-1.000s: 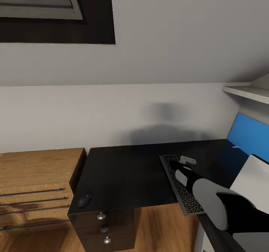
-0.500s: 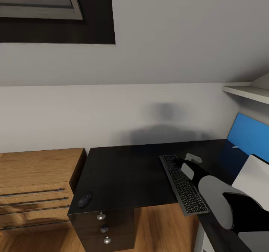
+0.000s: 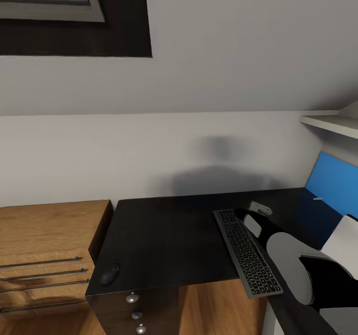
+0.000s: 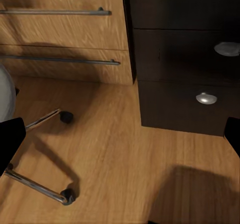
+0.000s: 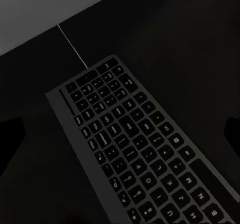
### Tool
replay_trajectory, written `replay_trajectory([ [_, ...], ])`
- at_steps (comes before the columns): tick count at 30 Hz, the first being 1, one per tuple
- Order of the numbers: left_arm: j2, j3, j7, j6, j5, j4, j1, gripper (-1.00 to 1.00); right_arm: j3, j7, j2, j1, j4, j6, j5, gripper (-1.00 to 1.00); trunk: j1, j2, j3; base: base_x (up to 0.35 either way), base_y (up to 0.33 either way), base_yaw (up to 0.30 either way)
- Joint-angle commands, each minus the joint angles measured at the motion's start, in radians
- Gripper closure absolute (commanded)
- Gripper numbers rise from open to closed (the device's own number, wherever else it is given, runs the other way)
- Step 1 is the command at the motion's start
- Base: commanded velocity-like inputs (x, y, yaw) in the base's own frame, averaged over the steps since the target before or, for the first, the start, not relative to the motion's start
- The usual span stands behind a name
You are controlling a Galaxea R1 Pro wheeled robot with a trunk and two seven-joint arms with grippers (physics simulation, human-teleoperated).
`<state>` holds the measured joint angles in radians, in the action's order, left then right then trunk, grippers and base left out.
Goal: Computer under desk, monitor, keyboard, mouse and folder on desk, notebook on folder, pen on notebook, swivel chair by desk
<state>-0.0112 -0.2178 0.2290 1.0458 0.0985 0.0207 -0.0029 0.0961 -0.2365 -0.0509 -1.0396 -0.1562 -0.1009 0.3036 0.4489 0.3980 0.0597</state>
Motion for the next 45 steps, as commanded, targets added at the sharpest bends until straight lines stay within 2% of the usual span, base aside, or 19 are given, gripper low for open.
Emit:
replay_trajectory([
  [1,0.0,-0.005,0.007,0.001,0.01,0.001,0.0,-1.0,0.008,-0.002,0.0,0.0,-0.003,-0.007,-0.005,-1.0,0.001,0.002,0.002,0.277,0.0,0.0],
  [7,0.0,-0.004,0.008,0.001,0.01,0.001,0.0,-1.0,0.008,-0.002,-0.001,0.0,-0.003,-0.006,-0.006,-1.0,0.001,0.002,0.002,0.043,0.0,0.0],
  [8,-0.001,-0.005,0.012,0.001,0.008,0.001,-0.001,-1.0,0.008,0.002,-0.034,0.0,-0.003,-0.005,-0.005,-1.0,0.001,0.002,0.002,0.001,0.0,0.0],
  [10,-0.001,-0.005,0.013,0.001,0.007,0.001,-0.001,-1.0,0.008,0.006,-0.046,0.0,-0.003,-0.005,-0.005,-1.0,0.001,0.002,0.002,0.0,0.0,0.0],
  [17,-0.003,-0.006,0.015,0.001,0.005,0.001,0.0,-1.0,0.008,0.019,-0.065,-0.001,-0.003,0.004,-0.004,-1.0,0.001,0.002,0.002,0.0,0.0,0.0],
  [21,-0.013,-0.006,0.015,0.001,0.004,0.001,-0.001,-1.0,0.008,0.02,-0.071,0.0,-0.002,0.007,-0.004,-1.0,0.001,0.002,0.002,0.0,0.0,0.0],
  [27,-0.019,-0.006,0.015,0.001,0.005,0.001,0.0,-1.0,0.01,0.02,-0.073,0.0,-0.002,0.007,-0.003,-1.0,0.024,0.044,0.021,0.0,0.0,0.0],
  [29,-0.02,-0.006,0.015,0.001,0.005,0.001,0.0,-1.0,0.015,0.019,-0.082,-0.001,-0.001,0.006,-0.002,-1.0,0.032,0.058,0.027,0.0,0.0,0.0],
  [35,-0.022,-0.006,0.015,0.001,0.006,0.001,-0.001,-1.0,0.046,0.02,-0.102,0.0,0.001,0.006,0.033,-1.0,0.055,0.1,0.046,0.0,0.0,0.0],
  [45,-0.023,-0.006,0.015,0.001,0.007,0.001,0.0,-1.0,0.052,0.018,-0.105,-0.001,0.002,0.004,0.045,-1.0,0.093,0.17,0.077,0.0,0.0,0.0],
])
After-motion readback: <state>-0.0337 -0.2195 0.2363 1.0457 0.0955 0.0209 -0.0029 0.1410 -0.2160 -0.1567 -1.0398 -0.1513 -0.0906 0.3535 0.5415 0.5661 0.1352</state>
